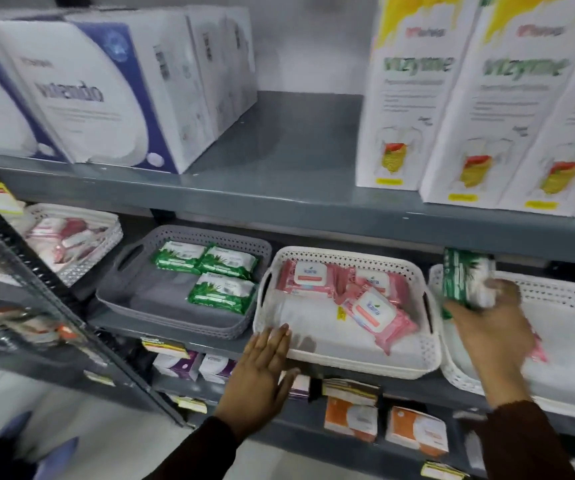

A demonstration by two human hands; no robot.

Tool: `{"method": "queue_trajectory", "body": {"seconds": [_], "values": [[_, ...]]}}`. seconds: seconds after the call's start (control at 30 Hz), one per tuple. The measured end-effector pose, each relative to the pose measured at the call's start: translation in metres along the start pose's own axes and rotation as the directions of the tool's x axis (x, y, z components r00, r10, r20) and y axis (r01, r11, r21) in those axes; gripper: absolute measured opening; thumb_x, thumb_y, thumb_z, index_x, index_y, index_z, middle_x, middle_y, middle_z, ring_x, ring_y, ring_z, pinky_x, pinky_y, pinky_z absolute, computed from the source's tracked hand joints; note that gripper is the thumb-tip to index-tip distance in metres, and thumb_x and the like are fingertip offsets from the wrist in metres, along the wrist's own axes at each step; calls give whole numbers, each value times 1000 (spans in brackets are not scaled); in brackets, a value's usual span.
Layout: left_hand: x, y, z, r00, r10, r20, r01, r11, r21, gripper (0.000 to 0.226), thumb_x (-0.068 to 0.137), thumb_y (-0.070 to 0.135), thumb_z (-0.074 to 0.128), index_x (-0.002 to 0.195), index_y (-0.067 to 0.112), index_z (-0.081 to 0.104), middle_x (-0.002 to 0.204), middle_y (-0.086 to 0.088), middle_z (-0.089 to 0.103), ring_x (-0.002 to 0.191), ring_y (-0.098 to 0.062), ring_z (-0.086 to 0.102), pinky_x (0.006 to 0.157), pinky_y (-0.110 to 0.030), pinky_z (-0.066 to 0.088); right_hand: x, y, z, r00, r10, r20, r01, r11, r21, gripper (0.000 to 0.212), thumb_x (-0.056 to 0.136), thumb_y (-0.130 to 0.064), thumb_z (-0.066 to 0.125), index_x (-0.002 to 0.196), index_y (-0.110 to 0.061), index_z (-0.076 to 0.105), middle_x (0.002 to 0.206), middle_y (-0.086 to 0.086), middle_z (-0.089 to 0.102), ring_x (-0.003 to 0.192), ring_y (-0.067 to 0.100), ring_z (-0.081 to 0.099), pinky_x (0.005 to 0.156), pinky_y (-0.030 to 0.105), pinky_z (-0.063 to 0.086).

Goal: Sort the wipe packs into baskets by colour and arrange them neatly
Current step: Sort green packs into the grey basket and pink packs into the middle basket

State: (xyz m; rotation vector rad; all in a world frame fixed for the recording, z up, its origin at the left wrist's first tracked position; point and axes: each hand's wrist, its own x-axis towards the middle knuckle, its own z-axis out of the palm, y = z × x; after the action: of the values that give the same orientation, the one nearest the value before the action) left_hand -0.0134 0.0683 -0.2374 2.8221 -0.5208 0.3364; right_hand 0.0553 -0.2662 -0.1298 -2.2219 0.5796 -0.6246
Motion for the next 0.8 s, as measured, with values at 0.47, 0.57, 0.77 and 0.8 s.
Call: {"method": "queue_trajectory", "body": {"seconds": [0.47, 0.57, 0.77, 0.8], "values": [[-60, -201, -64, 967, -255, -11, 255, 966, 35, 65, 101, 51, 24, 150, 10, 30, 156, -7, 31, 145, -23, 25, 117, -36, 14, -190, -209, 219, 671, -503, 545, 428, 863, 269, 52, 65, -41, 81, 110, -29, 57, 97, 5, 69, 83, 21, 61, 66, 28, 45], [-68, -224, -71, 968, -251, -13, 251, 968, 30, 63, 101, 49, 27, 150, 11, 31, 156, -6, 31, 145, -23, 24, 117, -36, 13, -212, -239, 265, 630, -488, 603, 457, 862, 220, 45, 69, -43, 76, 106, -26, 58, 85, 6, 71, 78, 27, 65, 71, 35, 48], [-76, -239, -73, 982, -188, 7, 187, 980, 64, 62, 103, 50, 27, 153, 14, 21, 159, -1, 17, 149, -20, 12, 118, -39, 12, -233, -262, 337, 615, -373, 695, 541, 841, -27, 38, 94, -50, 47, 122, -27, 60, 118, 17, 59, 108, 38, 54, 90, 43, 46], [-78, -239, -73, 982, -189, 12, 187, 980, 66, 63, 103, 50, 26, 153, 12, 21, 159, -2, 18, 149, -21, 11, 118, -39, 12, -235, -260, 340, 591, -333, 735, 568, 819, -86, 41, 96, -49, 43, 126, -28, 60, 127, 17, 55, 116, 39, 48, 97, 45, 40]]}}
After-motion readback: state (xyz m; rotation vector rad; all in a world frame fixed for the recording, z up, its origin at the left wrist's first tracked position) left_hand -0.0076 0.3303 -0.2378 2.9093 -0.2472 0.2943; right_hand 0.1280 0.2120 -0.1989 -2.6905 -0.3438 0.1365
